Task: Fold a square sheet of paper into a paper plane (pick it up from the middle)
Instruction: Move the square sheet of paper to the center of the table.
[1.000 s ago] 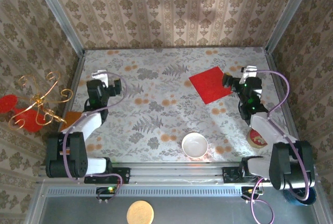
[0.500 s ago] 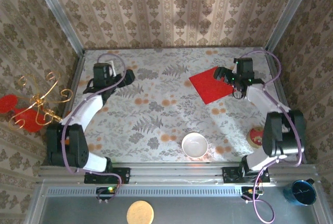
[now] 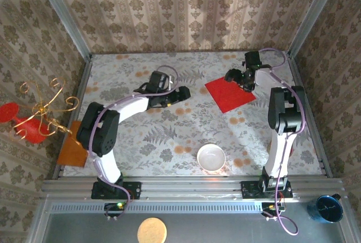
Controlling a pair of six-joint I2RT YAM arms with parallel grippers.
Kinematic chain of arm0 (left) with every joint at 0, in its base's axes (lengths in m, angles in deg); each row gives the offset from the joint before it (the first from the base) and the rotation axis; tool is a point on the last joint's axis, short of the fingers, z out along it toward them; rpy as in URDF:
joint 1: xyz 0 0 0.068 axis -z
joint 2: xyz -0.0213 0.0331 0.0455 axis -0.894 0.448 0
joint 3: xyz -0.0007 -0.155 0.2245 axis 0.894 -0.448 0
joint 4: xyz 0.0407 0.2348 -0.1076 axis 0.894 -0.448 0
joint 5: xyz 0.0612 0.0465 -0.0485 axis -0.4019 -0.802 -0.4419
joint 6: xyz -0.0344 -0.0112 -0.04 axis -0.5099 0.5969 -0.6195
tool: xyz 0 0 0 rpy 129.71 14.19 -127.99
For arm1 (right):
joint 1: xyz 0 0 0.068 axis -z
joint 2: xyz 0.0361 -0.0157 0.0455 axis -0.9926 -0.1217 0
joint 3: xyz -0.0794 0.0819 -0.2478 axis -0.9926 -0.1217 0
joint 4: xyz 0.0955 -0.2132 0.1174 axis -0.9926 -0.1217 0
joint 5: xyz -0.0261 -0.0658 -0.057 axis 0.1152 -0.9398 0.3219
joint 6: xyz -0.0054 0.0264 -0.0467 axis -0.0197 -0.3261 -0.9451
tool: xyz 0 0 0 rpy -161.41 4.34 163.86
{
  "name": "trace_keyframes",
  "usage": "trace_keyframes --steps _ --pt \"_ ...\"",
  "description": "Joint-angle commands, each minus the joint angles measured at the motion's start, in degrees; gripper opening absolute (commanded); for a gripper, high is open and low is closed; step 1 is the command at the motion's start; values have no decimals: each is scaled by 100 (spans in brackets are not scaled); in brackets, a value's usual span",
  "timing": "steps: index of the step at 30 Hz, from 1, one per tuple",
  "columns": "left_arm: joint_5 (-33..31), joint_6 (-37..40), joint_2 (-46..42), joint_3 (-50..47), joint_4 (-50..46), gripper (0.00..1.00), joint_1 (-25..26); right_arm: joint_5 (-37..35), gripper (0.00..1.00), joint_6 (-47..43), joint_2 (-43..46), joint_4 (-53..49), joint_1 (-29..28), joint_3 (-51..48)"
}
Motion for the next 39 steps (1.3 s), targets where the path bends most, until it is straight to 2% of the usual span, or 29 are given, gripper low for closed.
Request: trace_keyframes --steps 1,7,14,17,22,25,27,29,33,36,39 --pt "276 -582 174 162 262 95 172 68 88 166 -296 -629 -19 314" --pt "337 -707 326 153 238 96 306 -88 89 365 -525 -946 -15 406" --pt "267 -730 240 -41 250 97 163 -7 89 834 -220 -923 -242 -339" --pt "274 -882 182 -251 414 97 -11 256 89 1359 61 -538 -599 -960" --pt "341 -1054 -12 -585 593 97 -357 345 89 2870 486 399 -1613 -1964" --pt "213 -1105 -259 -780 587 95 -469 350 88 3656 682 997 -2164 -2278" --pt "81 -1152 -449 -896 529 94 -472 359 88 3818 800 1123 -2339 -2198" --pt "-2 -1232 -617 -1014 486 91 -451 368 87 3630 981 1028 -2364 -1989" --pt "-212 -1505 -936 -1189 255 84 -279 175 85 2543 1273 602 -2251 -1549" --pt "-432 -1679 -1044 -1164 -22 82 17 337 82 1767 1045 218 -2067 -1262" --pt "-394 -1885 -926 -1084 -9 81 286 605 74 1190 621 -198 -1914 -843"
